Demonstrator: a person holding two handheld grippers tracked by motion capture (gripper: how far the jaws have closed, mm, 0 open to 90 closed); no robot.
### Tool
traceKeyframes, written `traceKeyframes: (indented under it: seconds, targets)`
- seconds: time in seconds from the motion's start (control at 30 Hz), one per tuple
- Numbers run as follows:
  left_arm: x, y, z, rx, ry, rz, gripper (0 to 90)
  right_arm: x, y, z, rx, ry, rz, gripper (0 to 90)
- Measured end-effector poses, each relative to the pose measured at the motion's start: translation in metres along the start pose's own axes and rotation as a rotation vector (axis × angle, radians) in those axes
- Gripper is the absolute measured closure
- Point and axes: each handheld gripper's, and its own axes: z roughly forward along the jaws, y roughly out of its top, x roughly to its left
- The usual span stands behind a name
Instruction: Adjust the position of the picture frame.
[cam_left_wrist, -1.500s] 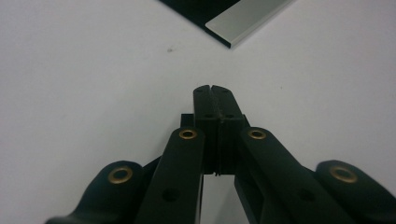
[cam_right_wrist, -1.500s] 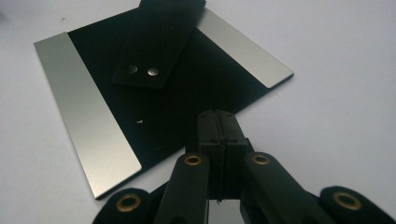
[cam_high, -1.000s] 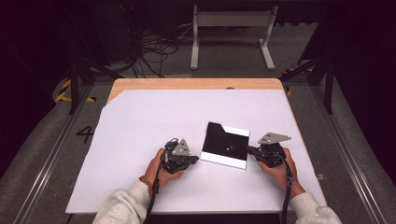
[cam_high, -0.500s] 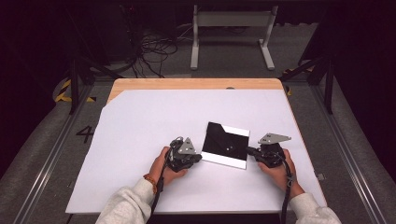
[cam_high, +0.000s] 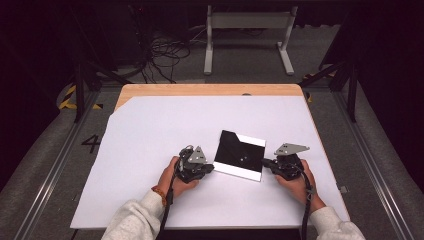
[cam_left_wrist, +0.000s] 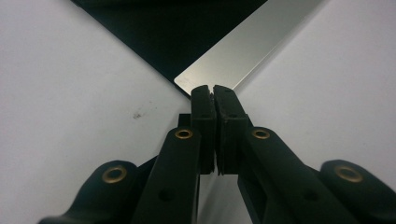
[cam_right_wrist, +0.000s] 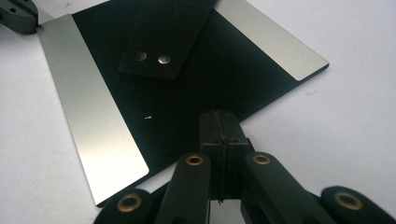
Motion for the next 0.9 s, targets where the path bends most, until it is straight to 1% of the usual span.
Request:
traceKeyframes:
  seconds: [0.3,0.9]
  targets:
    - [0.0008,-0.0003,-0.0009,0.004,0.002,-0.002,87.1,0.0021,0.0009,0.001,0.001,-0.004,-0.015,90.0]
    - [0.0033,-0.0015,-0.0029,0.007,0.001,-0.008,87.3,0.0047,0.0023,0.0027,0.001,-0.006,-0.024,90.0]
